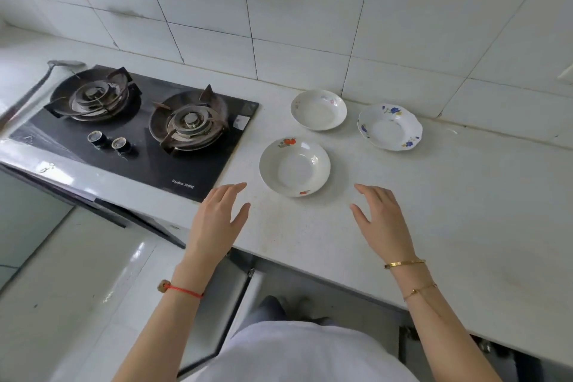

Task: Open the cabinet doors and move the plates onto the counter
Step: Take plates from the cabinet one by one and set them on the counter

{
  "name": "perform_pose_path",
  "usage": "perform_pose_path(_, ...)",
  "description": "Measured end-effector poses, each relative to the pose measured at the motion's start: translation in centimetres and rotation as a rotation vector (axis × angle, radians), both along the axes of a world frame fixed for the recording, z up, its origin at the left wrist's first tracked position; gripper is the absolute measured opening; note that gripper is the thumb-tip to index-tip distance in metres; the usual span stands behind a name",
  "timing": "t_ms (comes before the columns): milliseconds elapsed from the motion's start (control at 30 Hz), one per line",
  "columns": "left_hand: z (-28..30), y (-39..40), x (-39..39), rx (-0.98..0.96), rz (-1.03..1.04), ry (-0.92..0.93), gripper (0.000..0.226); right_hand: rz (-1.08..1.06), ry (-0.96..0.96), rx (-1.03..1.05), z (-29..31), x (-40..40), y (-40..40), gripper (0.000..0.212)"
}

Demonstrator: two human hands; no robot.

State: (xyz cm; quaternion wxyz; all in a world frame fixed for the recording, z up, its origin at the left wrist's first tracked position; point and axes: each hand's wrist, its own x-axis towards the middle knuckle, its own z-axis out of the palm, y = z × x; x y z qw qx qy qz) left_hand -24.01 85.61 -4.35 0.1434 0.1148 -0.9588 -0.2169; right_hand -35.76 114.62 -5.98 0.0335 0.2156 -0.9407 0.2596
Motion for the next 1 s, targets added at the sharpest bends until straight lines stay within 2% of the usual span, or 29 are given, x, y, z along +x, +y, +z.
perform_pose_path(400, 0.3, 2.1, 11.4, 0.036, 0.035, 0.049, 0.037, -0.021, -0.007, -0.016, 0.5, 9.8, 2.7, 0.041)
perform_pose_path(800, 0.2, 2.2, 28.4, 0.037, -0.054, -0.033, 0.034, -0.072, -0.033, -0.035, -1.4, 29.5, 3.4, 0.038)
perform_pose_path(1000, 0.1, 3.2, 34.9, 0.026, -0.03, -0.041, 0.034, -0.086, -0.05, -0.011, -2.1, 36.6, 4.6, 0.036)
